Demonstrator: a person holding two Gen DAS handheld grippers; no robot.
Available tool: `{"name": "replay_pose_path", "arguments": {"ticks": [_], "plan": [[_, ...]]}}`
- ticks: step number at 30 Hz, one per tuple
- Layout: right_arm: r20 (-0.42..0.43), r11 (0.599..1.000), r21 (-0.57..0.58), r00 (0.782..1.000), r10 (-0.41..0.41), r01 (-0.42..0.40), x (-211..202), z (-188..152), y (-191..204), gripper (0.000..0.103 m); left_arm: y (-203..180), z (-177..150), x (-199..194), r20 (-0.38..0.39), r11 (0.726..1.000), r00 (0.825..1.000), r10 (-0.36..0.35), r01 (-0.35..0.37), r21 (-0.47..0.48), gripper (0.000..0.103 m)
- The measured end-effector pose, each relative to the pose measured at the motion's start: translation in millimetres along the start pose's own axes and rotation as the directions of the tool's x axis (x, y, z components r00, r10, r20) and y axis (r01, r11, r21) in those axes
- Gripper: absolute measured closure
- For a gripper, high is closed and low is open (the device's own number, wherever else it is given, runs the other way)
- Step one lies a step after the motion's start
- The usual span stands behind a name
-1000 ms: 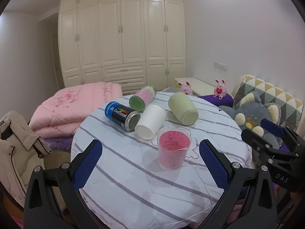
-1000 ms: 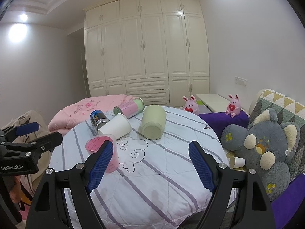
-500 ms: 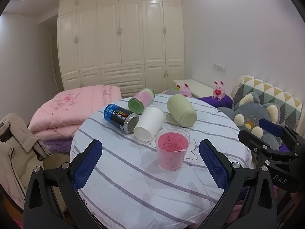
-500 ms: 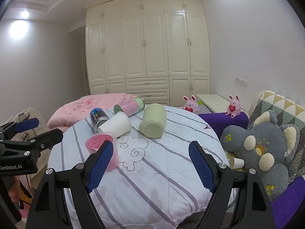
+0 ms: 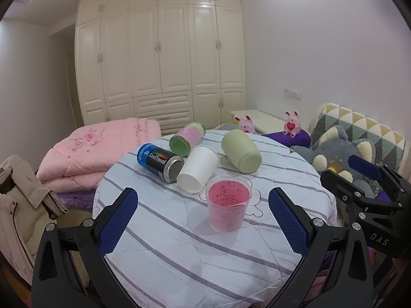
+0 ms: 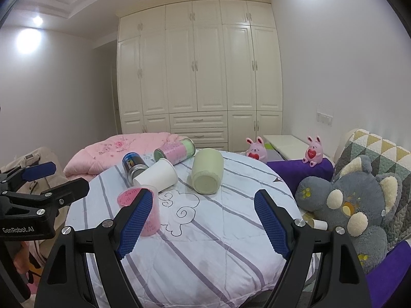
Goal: Flip cup upright
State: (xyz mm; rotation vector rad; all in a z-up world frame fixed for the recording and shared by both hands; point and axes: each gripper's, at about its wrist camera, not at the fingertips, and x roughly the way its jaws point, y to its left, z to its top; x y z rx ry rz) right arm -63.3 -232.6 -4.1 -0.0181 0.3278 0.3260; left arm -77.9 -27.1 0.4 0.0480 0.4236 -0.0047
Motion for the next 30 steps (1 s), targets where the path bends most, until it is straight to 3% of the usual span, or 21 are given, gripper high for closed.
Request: {"name": "replay_pose_path", "arguments": {"ticks": [30], "plan": [[-0.025, 1.000, -0.016, 1.000, 0.007, -0.007, 3.8, -2.2, 3.5, 0.020, -4.7, 1.2, -6.2, 0.060, 1.000, 0.998, -0.002, 0.000, 0.027, 0.000]]}}
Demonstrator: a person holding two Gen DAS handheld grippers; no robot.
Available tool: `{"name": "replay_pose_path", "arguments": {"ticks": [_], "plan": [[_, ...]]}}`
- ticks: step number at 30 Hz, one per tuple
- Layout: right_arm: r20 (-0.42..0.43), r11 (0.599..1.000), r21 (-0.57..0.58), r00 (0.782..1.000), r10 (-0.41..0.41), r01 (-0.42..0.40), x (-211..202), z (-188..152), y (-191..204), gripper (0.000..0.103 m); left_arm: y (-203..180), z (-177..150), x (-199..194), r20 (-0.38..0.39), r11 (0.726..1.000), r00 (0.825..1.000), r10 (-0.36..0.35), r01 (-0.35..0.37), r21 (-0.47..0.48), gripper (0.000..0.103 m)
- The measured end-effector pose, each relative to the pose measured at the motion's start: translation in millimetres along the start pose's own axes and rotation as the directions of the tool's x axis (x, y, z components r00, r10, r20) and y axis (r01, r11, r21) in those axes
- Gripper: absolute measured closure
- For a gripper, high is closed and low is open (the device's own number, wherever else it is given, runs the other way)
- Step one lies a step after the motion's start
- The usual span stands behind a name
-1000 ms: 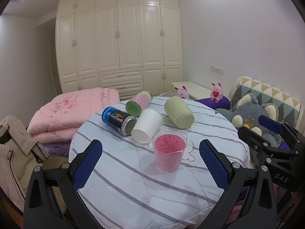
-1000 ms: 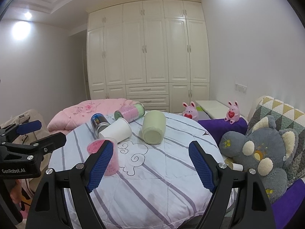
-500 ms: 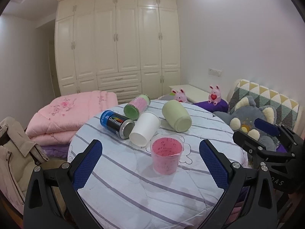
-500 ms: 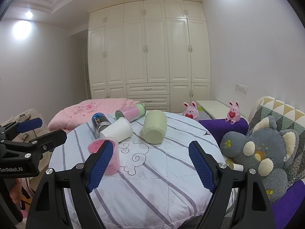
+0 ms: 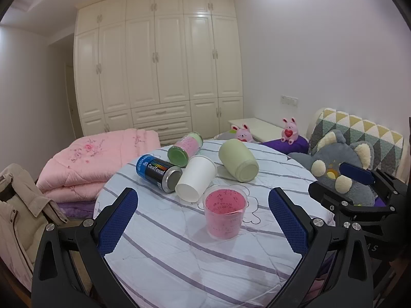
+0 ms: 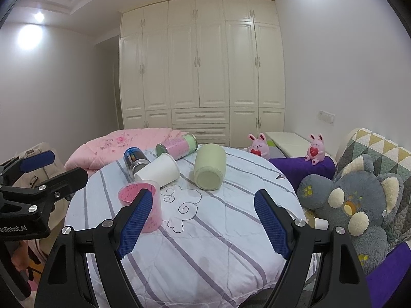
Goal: Flip cup upright
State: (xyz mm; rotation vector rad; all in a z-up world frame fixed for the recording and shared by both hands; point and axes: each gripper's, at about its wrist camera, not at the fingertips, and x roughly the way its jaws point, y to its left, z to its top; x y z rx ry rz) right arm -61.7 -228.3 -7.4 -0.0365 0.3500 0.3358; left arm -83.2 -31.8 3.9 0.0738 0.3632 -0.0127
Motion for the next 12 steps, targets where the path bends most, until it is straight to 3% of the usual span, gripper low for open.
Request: {"name": "replay_pose_path", "arguments": {"ticks": [12], "plan": [[-0.065, 0.998, -0.048, 0.997, 0.031, -0.034, 11.4, -5.7, 12.9, 0.020, 1.4, -2.9, 5.0, -0.024, 1.000, 1.000, -0.016, 0.015, -0.007, 0.000]]}}
